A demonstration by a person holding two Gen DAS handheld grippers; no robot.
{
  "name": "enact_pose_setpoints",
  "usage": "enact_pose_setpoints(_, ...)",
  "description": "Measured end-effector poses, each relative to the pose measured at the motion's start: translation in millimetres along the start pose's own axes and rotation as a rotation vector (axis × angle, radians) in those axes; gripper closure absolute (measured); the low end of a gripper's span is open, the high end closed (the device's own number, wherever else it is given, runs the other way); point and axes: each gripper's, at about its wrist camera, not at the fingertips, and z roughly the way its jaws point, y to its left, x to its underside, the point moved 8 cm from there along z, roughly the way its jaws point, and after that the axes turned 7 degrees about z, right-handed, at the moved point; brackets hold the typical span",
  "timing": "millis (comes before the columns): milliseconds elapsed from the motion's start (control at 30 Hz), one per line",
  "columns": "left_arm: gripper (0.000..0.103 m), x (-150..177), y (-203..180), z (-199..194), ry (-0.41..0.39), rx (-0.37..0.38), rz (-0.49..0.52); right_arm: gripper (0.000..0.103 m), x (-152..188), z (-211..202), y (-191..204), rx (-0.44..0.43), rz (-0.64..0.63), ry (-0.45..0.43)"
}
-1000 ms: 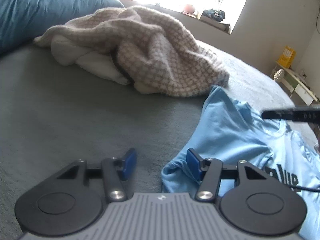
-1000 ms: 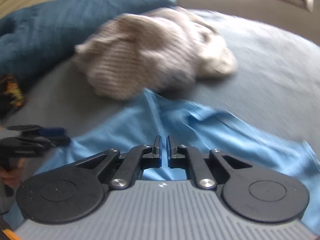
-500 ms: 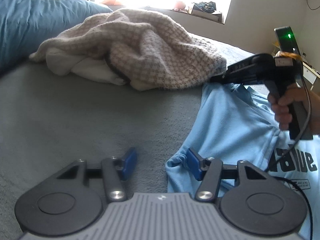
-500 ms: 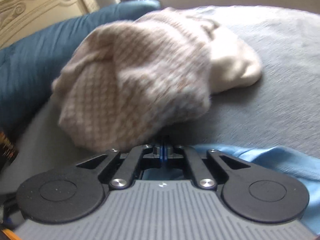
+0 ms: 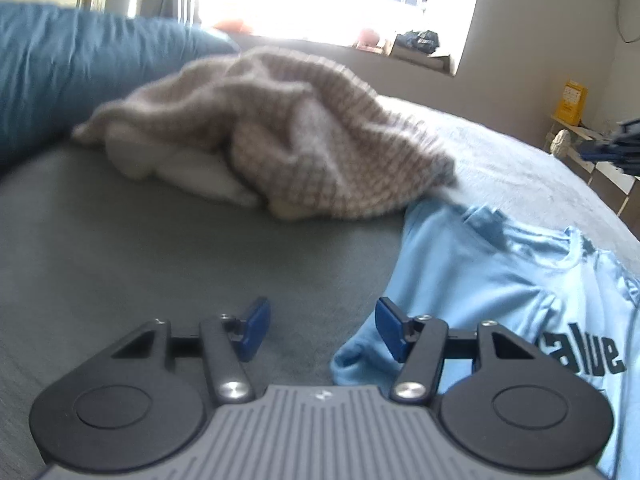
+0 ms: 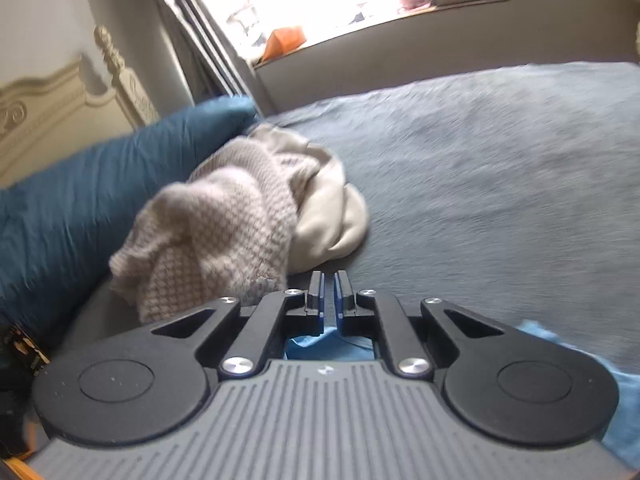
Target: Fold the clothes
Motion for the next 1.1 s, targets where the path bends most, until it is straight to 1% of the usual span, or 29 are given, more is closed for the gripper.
enact_pose_setpoints(67, 0.043, -7.2, -12.1, -9.8, -0.03, 0.009, 0.045, 0.097, -1.9, -35.0, -3.2, 0.009, -0.001, -0.013)
enact_pose_setpoints(133, 0.042, -12.1, -29.9, -18.9, -0.058, 0.03, 0.11, 0.097, -3.5, -70.2, -6.4, 0.018, -0.002, -0.026)
enact_pose_setpoints(267, 0.037, -13.8, -77.3, -27.9, -0.081, 0.082, 0.276, 0.096, 5.1, -146.2, -11.5, 0.02, 0.01, -0.073)
enact_pose_setpoints(367, 0.037, -8.5, -110.5, -27.7, -0.066, 0.114, 0.359, 0.091, 20.6, -204.0, -29.1, 0.048, 0.076, -0.123)
enact_pose_setpoints(433, 0.037, -6.7, -125.4, -26.5, -0.042, 0.134, 0.373, 0.085, 33.5, -238.0, -45.6, 0.077, 0.135, -0.15)
enact_pose_setpoints(467, 0.037, -7.1, -132.1, -26.8, -0.028, 0.151, 0.376, 0.08, 43.7, -250.4, -57.9, 0.103, 0.176, -0.152)
enact_pose_setpoints(567, 0.037, -14.0, -152.1, -28.1, 0.002, 0.196, 0.402, 0.074, 78.6, -279.2, -101.0, 0.183, 0.318, -0.15)
enact_pose_setpoints(700, 0.035, -23.2, -182.2, -34.5, 0.035, 0.242, 0.448, 0.073, 124.5, -284.2, -169.7, 0.265, 0.583, -0.149)
enact_pose_setpoints(867, 0.034, -13.3, -217.8, -39.4, 0.108, 0.309, 0.459, 0.072, 161.2, -264.1, -236.0, 0.305, 0.861, -0.145)
enact_pose_setpoints(933, 0.034, -5.1, -233.5, -38.8, 0.135, 0.333, 0.49, 0.072, 171.7, -254.6, -257.9, 0.324, 0.95, -0.153)
enact_pose_setpoints(1000, 0.034, 3.0, -249.4, -38.5, 0.14, 0.351, 0.54, 0.071, 181.0, -246.1, -276.0, 0.349, 1.018, -0.165)
enact_pose_setpoints(1100, 0.034, 11.4, -274.9, -34.4, 0.141, 0.382, 0.611, 0.071, 192.6, -233.5, -291.6, 0.344, 1.087, -0.172)
